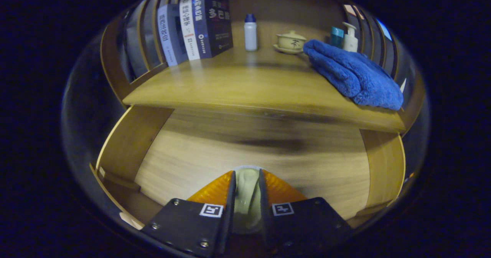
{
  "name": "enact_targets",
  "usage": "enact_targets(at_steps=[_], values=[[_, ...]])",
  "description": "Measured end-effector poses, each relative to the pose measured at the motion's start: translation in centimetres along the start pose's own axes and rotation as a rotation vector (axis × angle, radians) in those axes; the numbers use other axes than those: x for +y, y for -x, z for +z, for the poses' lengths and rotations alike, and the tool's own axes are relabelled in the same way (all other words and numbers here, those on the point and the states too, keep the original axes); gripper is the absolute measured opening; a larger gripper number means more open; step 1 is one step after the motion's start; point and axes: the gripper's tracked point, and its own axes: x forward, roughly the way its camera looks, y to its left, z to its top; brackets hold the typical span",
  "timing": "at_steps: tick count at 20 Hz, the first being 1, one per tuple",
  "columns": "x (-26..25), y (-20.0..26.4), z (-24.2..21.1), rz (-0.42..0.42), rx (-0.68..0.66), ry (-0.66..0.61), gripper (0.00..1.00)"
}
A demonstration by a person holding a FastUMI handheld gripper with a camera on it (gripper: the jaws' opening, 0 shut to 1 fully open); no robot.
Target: Pull open the drawer, take out the items inside it, and place them on the countertop above the cabinet.
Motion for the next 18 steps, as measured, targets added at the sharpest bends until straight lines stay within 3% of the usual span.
enact_targets(at_steps=[2, 3, 18], values=[[-0.3, 0.1, 0.3, -0.005, -0.005, -0.005, 0.33], [-0.2, 0.0, 0.4, 0.007, -0.005, -0.004, 0.21], [0.0, 6.2, 4.2, 0.082, -0.215, -0.027, 0.21]])
